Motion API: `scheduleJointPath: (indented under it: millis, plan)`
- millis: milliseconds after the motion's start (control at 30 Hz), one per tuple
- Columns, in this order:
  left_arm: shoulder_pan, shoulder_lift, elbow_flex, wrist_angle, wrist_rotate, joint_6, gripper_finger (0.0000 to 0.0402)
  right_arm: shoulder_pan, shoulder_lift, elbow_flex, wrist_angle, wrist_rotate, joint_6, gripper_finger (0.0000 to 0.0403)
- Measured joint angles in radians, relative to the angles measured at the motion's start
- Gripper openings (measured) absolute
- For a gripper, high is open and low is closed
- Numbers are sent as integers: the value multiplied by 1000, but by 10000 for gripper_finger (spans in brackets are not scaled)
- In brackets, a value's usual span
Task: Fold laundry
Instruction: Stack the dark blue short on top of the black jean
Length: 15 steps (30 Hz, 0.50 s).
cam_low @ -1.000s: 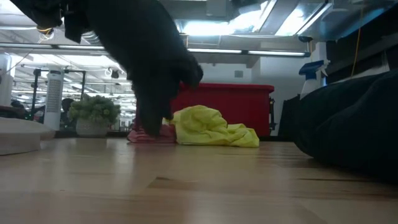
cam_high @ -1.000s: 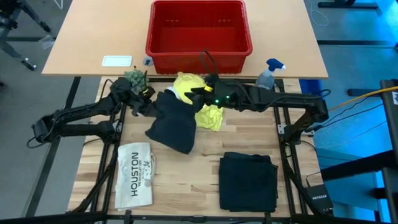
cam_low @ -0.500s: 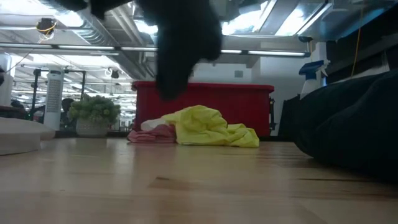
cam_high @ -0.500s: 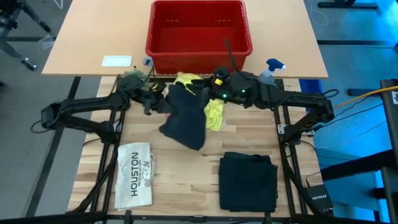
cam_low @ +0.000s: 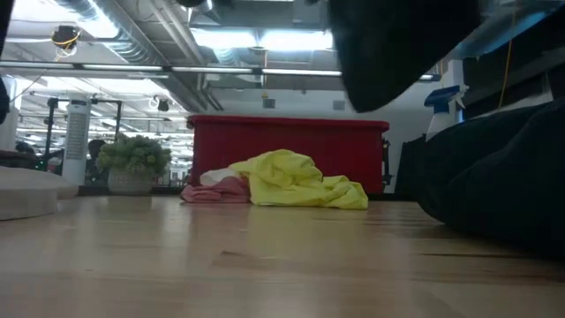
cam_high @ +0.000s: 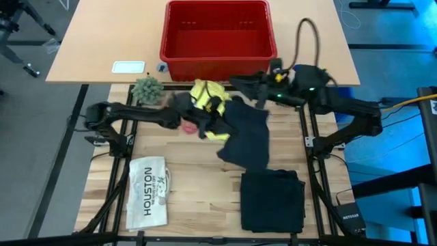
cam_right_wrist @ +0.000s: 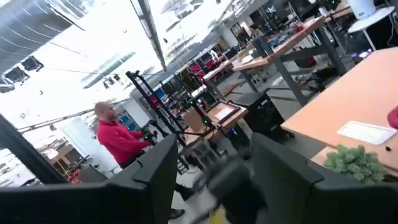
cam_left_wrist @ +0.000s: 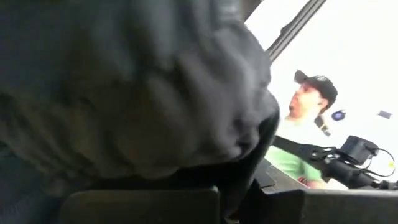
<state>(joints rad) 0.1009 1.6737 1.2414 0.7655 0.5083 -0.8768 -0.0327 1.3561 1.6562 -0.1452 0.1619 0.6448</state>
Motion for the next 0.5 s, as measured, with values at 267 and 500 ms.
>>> scheduleJointPath:
  millis: [267, 500]
  plan:
    - [-153, 195, 189, 123, -190, 74, 1, 0, -69, 0, -18, 32, -25, 195]
    - [-207, 343, 369, 149, -216, 110, 1, 0, -72, 0, -23, 31, -17, 195]
